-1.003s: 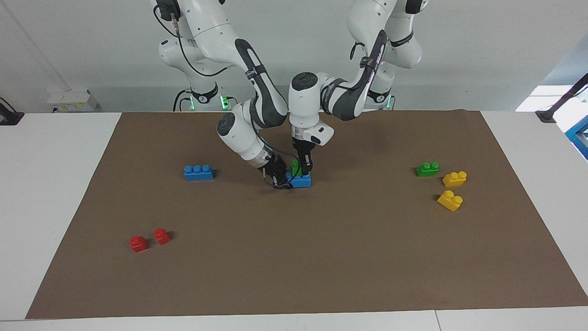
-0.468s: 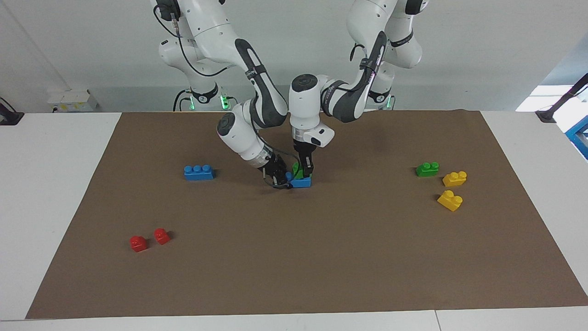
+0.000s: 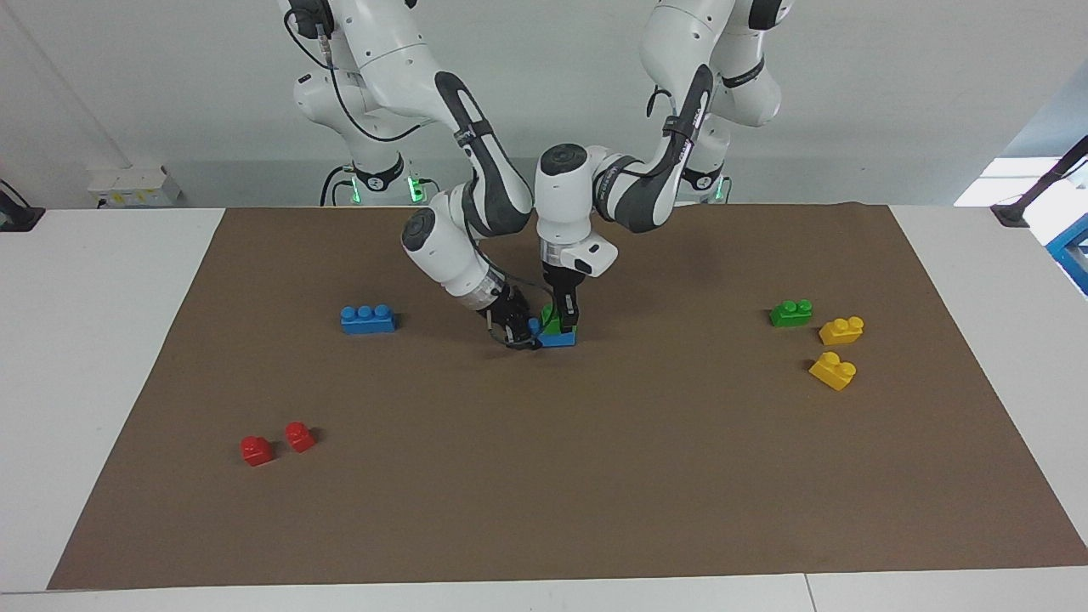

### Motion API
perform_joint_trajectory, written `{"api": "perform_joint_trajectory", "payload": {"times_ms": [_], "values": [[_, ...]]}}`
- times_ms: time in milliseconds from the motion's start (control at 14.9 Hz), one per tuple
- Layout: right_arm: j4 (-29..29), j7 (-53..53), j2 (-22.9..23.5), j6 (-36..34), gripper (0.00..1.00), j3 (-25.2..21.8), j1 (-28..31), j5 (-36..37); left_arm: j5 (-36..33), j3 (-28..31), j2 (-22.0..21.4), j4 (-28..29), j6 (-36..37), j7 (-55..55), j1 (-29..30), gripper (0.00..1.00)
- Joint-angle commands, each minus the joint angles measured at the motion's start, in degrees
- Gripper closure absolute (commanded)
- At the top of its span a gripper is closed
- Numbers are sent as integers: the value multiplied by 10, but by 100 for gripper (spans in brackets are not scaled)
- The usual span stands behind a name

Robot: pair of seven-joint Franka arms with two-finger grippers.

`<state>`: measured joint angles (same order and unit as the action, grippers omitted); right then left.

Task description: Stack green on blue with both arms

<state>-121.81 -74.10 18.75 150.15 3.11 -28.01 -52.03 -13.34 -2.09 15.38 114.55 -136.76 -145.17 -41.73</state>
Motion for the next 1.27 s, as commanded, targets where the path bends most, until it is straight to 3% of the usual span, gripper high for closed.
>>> {"api": "perform_joint_trajectory", "payload": {"times_ms": [0, 67, 334, 401, 468, 535, 602, 1204], "values": [[-21, 28, 7, 20, 100, -1, -6, -17, -20, 7, 24, -3, -33, -16, -2, 24], [-21, 28, 6, 20, 100, -1, -6, -17, -21, 7, 19, -3, -29, -12, -2, 0], [-21, 27, 6, 19, 100, -1, -6, -17, -21, 6, -16, -1, 9, 26, 11, 0], [-21, 26, 7, 20, 82, -1, -6, -17, -21, 6, -24, -1, 21, 36, 13, 0], [-21, 25, 7, 20, 47, -1, -6, -16, -20, 6, -35, 0, 33, 51, 15, 0], [-21, 24, 7, 20, 29, -1, -6, -16, -20, 6, -44, -1, 48, 71, 22, 0], [-21, 24, 7, 19, 20, -1, -6, -16, -20, 5, -52, -1, 63, 90, 25, 0], [-19, 26, -13, -18, 13, -6, 7, -9, -3, 3, -102, -2, 94, 299, 113, 0]]}}
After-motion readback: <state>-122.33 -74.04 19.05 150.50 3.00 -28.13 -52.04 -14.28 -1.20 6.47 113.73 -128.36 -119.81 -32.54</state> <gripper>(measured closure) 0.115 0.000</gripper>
